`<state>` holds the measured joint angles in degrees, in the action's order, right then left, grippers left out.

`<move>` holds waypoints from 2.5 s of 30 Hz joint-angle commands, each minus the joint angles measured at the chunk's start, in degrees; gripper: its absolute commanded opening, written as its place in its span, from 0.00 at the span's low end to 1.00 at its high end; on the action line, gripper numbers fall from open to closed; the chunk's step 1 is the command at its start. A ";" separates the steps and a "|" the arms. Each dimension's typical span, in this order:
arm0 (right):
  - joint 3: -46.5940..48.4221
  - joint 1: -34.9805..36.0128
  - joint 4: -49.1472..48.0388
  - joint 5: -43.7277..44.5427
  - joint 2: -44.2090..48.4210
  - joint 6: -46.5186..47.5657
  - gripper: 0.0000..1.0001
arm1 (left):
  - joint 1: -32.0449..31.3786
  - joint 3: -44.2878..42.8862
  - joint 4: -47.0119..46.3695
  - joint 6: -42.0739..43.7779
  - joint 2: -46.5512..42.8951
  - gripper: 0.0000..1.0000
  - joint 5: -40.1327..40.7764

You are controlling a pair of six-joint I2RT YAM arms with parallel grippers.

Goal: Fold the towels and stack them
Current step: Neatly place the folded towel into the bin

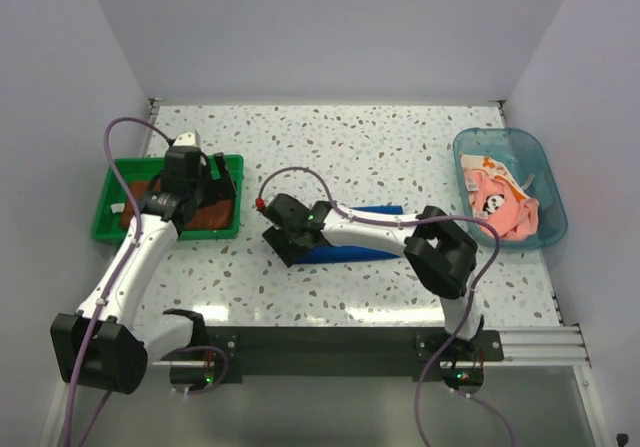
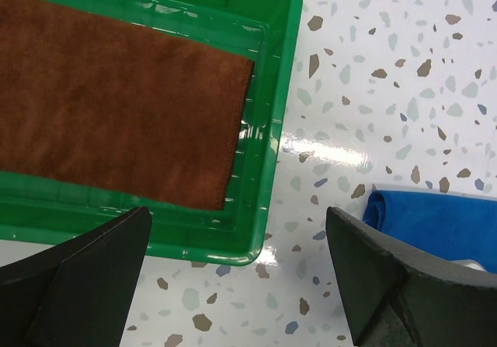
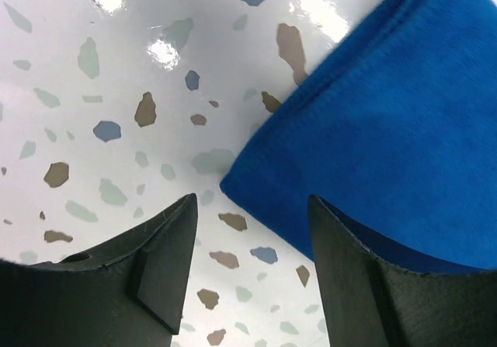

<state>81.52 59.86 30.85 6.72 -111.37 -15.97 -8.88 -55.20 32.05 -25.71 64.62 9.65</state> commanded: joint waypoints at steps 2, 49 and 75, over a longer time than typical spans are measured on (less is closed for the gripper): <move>6.46 1.58 3.51 4.34 -4.54 2.26 0.62 | 0.36 -1.58 1.87 2.69 -1.16 1.00 2.83; -22.10 -7.21 -29.43 -8.31 14.60 -9.08 0.00 | -14.13 8.70 -16.14 -23.75 12.98 1.00 -22.39; -28.78 -7.74 -39.90 -9.27 15.83 -13.92 0.00 | -21.43 9.67 -30.20 -29.92 30.47 0.69 -19.32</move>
<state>53.06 52.42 -5.23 -1.34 -98.26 -28.95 -29.32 -45.65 4.05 -54.96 93.19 -11.73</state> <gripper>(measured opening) 0.039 0.712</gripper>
